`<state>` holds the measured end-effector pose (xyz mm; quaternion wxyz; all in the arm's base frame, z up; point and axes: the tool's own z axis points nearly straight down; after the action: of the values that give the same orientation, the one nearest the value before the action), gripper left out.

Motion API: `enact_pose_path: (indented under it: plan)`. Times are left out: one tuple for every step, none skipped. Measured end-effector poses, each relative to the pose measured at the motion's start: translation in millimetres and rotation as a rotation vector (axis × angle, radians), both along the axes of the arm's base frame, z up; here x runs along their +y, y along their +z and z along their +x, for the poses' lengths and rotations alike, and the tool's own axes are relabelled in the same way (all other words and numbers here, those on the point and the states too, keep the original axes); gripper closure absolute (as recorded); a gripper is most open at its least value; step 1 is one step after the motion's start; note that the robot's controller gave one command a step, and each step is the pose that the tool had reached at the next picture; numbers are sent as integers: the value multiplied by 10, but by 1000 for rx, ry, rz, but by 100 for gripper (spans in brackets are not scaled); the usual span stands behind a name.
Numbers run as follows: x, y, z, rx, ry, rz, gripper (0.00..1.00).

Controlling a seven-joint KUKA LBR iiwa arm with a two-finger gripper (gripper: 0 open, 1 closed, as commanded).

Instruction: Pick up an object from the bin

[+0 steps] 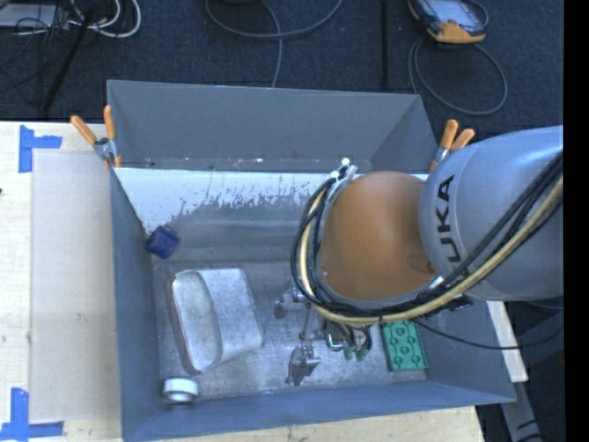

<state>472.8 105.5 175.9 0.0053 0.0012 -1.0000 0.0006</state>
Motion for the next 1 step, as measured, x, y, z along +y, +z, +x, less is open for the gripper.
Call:
enact_pose_path:
  plan:
    - [-526, -1067, 366, -12, -9, 3, 0]
